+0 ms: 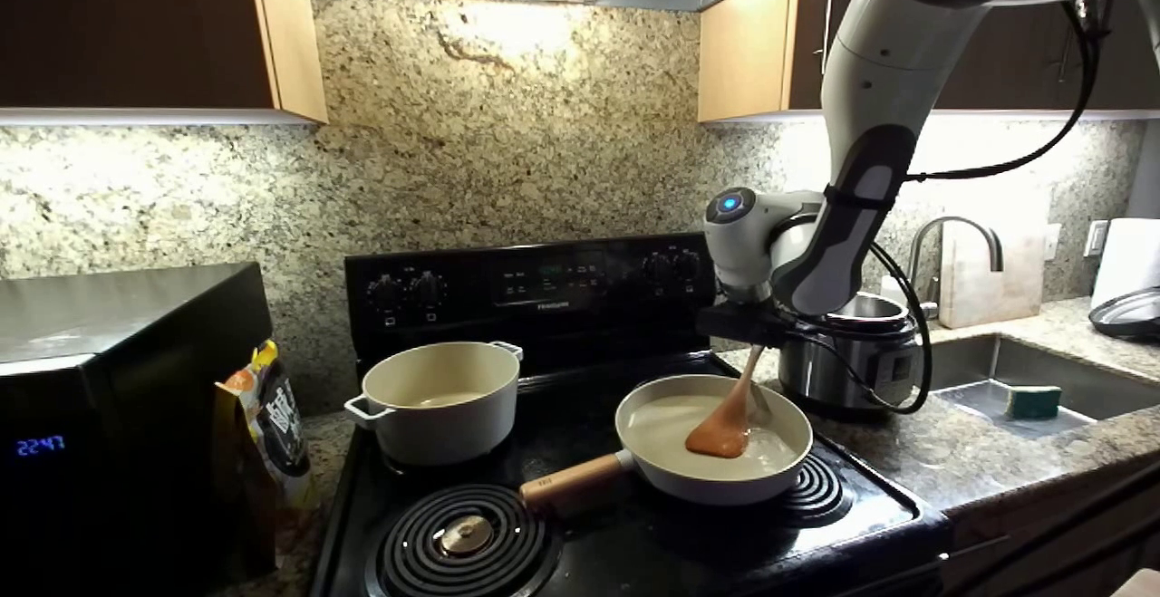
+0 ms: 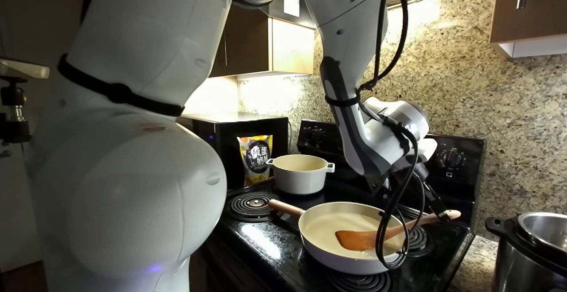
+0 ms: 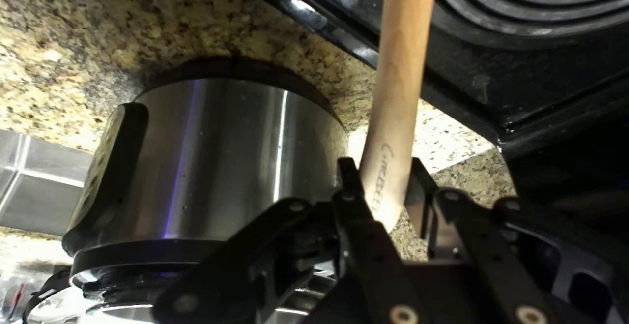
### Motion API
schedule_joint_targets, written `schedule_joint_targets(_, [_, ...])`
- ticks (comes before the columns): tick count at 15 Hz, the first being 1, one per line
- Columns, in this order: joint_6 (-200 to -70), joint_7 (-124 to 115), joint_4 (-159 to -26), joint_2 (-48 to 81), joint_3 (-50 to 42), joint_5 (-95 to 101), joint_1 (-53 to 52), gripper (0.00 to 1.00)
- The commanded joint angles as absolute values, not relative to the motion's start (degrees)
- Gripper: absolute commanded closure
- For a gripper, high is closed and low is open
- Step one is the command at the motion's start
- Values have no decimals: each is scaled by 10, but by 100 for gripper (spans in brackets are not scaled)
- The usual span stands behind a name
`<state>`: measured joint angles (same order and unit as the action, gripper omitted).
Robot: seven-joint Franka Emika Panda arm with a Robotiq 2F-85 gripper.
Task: Use the spatula to stir the contents in the pan
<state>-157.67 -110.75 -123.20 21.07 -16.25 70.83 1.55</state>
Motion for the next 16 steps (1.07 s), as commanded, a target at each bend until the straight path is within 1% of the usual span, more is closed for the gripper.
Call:
schedule_joint_targets(1, [-1574, -1089, -1233, 207, -148, 695, 9, 89])
schedule_joint_targets(7, [-1579, -1070, -1209, 214, -116, 690, 13, 89])
schedule_joint_targets(16, [-1585, -1067, -1205, 204, -150, 716, 33, 89])
